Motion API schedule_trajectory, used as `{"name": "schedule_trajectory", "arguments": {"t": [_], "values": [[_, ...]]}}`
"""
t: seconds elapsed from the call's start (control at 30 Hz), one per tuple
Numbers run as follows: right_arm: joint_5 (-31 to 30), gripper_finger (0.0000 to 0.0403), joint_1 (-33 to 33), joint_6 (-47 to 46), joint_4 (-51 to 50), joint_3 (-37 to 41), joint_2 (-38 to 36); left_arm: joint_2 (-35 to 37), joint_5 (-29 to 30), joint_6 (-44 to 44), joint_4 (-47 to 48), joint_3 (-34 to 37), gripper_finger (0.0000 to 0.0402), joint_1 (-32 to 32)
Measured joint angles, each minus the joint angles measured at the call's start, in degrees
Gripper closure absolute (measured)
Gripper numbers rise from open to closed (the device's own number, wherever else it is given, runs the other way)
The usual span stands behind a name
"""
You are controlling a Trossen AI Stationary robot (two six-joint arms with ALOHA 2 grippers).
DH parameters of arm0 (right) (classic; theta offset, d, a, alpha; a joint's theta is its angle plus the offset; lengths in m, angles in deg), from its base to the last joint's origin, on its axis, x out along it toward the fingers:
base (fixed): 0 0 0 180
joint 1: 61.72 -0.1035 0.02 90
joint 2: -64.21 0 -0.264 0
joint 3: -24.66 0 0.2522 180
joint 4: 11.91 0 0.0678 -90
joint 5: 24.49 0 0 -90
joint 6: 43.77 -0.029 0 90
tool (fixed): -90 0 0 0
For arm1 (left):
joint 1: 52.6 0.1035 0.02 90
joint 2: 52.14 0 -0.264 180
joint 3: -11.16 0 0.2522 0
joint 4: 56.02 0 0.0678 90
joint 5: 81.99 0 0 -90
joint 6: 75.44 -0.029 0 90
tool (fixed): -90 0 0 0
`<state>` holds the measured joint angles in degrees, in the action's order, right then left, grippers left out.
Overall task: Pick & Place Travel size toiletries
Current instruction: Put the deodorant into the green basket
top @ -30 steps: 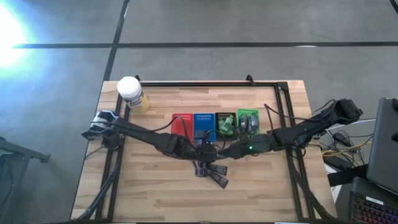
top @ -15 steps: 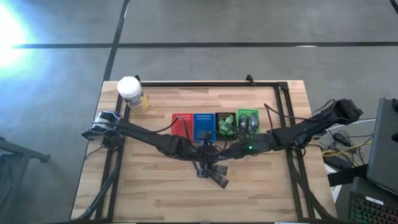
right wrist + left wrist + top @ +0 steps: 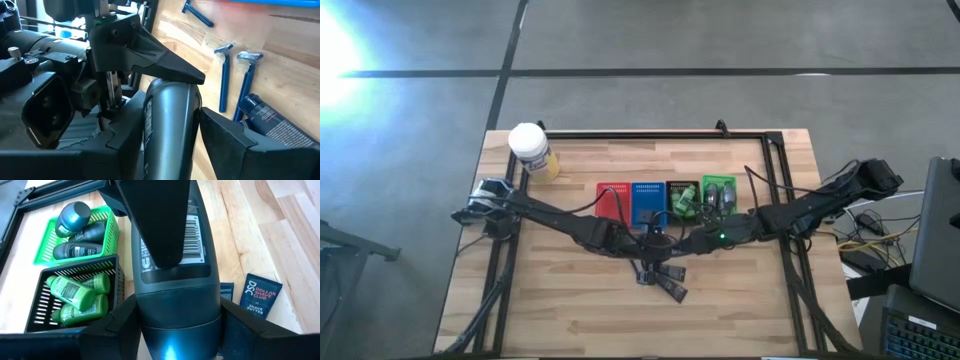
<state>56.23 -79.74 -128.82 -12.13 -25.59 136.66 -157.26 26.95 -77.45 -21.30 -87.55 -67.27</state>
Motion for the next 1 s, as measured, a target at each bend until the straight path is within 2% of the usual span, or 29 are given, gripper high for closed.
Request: {"name": "schedule_trajectory", "arguments": {"t": [0.23, 0.43, 0.53, 0.87, 1.0], "values": [[0.2, 0.0253, 0.5, 0.0, -0.1, 0.1, 0.0, 0.0, 0.3, -1.2, 0.3, 0.0, 0.0195, 0.1], [0.3, 0.0258, 0.5, 0.0, -0.9, 0.1, -0.1, 0.0, 1.3, -1.3, 0.2, 0.0, 0.0142, 0.1], [0.3, 0.0259, 0.5, 0.0, -1.0, 0.1, -0.1, 0.0, 1.6, -1.3, 0.2, 0.0, 0.0129, 0.1], [0.1, 0.0261, 0.5, 0.2, -1.1, 0.1, -0.1, 0.0, 1.7, -0.7, 0.9, -0.2, 0.0124, 0.1], [0.2, 0.0243, 0.5, 0.1, -1.2, 0.1, -0.1, 0.1, 1.8, -0.6, 1.1, -0.1, 0.0138, 0.2]]}}
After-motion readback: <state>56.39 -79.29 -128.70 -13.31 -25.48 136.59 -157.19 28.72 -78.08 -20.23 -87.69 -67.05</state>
